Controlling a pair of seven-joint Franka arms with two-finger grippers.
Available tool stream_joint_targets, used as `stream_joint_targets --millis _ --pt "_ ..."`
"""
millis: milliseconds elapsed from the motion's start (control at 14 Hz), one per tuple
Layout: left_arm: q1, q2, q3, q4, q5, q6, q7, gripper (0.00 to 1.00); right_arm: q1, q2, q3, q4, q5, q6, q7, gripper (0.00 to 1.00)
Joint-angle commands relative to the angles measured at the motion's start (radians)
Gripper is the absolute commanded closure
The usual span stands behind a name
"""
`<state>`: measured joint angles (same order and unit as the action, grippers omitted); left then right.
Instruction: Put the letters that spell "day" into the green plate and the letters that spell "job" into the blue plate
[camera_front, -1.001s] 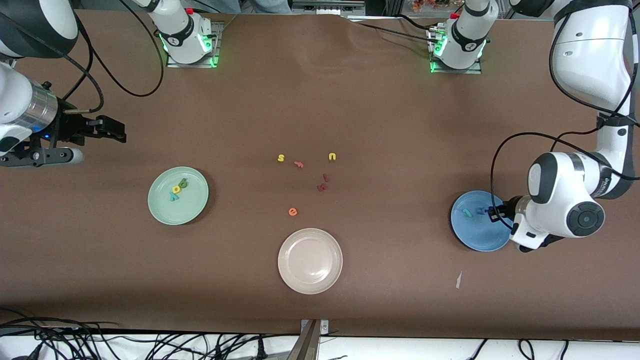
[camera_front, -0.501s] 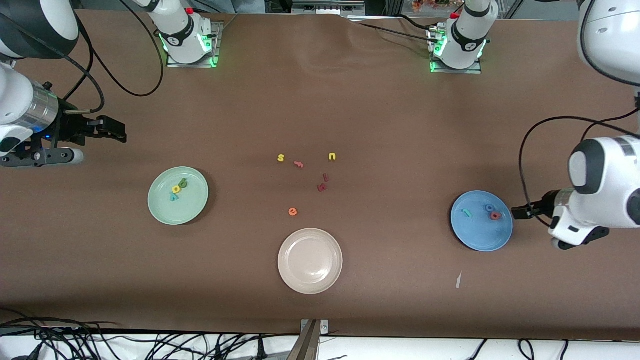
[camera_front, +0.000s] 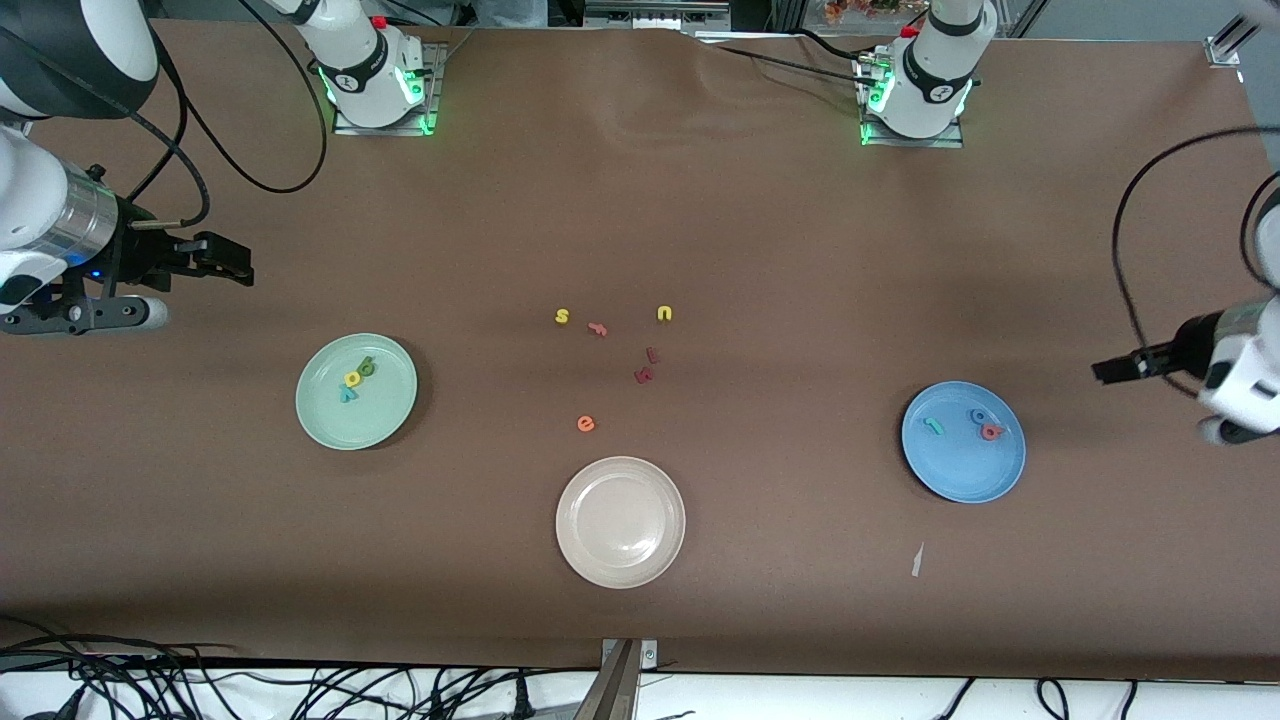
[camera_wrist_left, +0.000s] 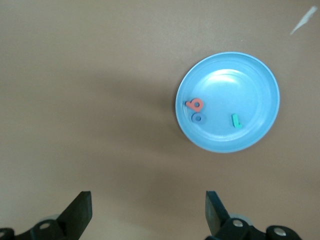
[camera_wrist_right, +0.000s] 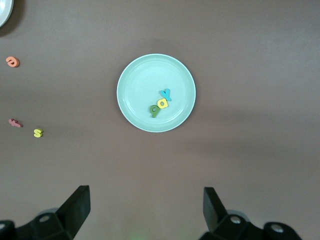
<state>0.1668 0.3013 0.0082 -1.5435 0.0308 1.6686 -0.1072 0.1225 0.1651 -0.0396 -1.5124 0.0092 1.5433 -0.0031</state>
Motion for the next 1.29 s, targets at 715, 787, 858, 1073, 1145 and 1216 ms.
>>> stream_joint_targets --millis 715,787,858,1073,1145,1216 --pt "-0.064 -0.332 -0.014 -0.079 -0.154 -0.087 0.072 0.0 -0.001 -0.007 -0.002 -0.008 0.011 0.017 -0.002 0.0" --pt "-0.064 -0.335 -0.014 -0.079 -0.143 -0.075 0.072 0.0 0.0 -0.007 0.0 -0.008 0.009 0.017 -0.003 0.0" --pt "-0.066 -0.346 -0.017 -0.081 -0.118 -0.05 0.072 0.0 0.002 -0.007 0.0 -0.006 0.008 0.017 -0.003 0.0" --pt "-0.092 -0.37 -0.037 -0.101 -0.077 -0.044 0.07 0.0 0.022 -0.007 0.0 -0.003 -0.017 0.015 0.002 0.0" --pt "-0.092 -0.382 -0.039 -0.101 -0.08 -0.046 0.069 0.0 0.022 -0.007 0.0 -0.003 -0.015 0.017 0.002 0.0" --pt "-0.089 -0.389 -0.039 -0.101 -0.08 -0.049 0.066 0.0 0.022 -0.007 0.0 -0.003 -0.015 0.017 0.005 0.0"
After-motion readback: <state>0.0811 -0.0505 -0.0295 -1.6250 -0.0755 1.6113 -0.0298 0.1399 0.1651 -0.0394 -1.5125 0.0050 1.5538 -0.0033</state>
